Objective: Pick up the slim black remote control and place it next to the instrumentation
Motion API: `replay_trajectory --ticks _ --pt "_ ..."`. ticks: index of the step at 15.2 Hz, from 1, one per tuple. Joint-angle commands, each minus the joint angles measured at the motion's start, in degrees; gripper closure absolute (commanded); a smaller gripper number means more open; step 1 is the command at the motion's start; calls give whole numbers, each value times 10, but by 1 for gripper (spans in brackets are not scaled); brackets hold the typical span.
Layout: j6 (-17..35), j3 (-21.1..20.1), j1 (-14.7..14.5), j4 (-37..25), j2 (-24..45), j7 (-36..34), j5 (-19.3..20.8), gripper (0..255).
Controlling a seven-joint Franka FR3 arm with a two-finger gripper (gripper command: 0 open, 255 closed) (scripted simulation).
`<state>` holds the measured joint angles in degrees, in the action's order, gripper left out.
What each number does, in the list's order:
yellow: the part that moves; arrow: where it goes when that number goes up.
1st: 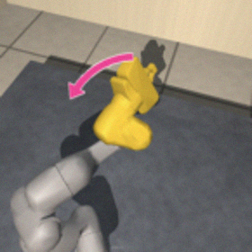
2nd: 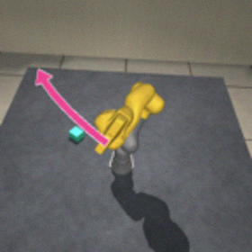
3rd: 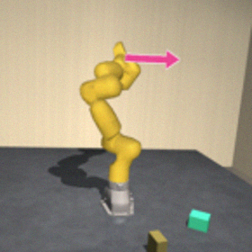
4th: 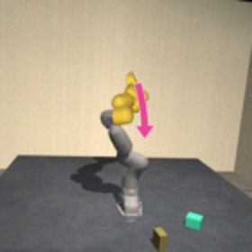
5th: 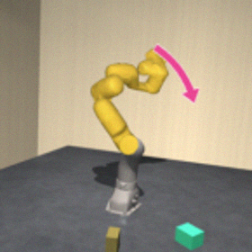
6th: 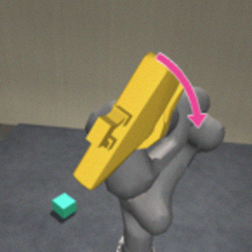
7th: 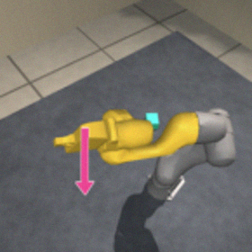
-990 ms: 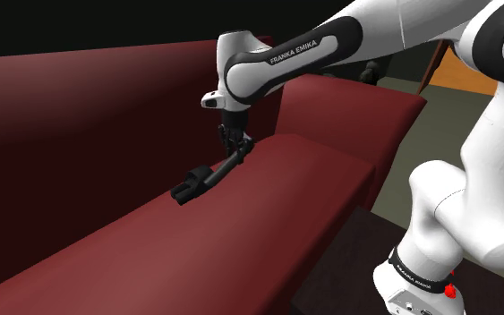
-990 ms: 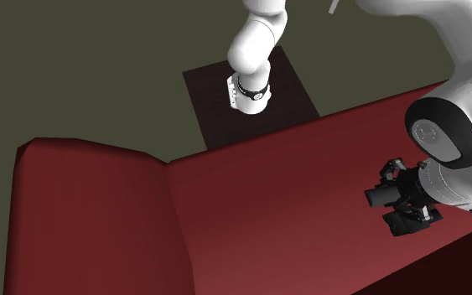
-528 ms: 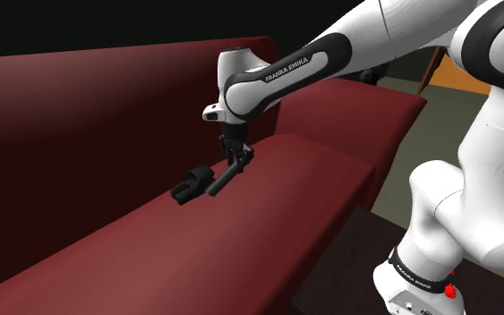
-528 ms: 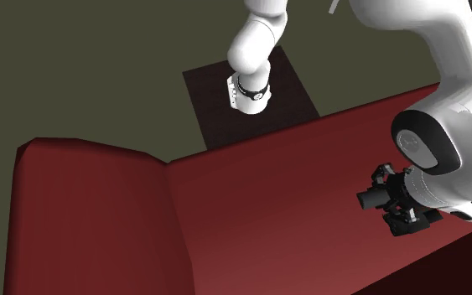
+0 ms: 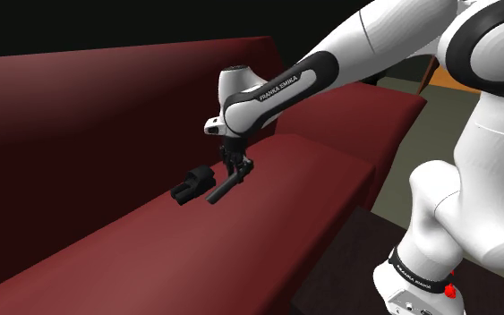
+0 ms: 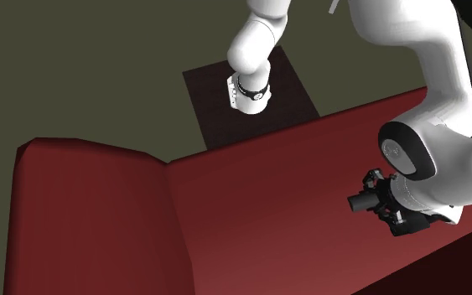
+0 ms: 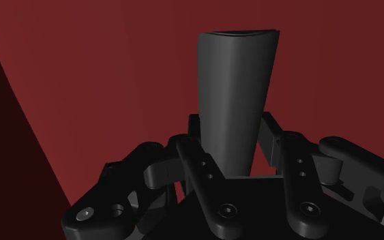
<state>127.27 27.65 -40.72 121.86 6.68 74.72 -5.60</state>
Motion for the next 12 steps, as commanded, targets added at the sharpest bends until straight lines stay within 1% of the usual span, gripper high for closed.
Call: replay_trajectory --ticks 1,10,11,12 --pt "13 -1 1 5 10 5 -7 255" --pt "17 -2 1 7 13 6 -9 255" --pt "17 -2 1 7 13 6 -9 0" --pt "17 -2 1 7 13 6 -9 0"
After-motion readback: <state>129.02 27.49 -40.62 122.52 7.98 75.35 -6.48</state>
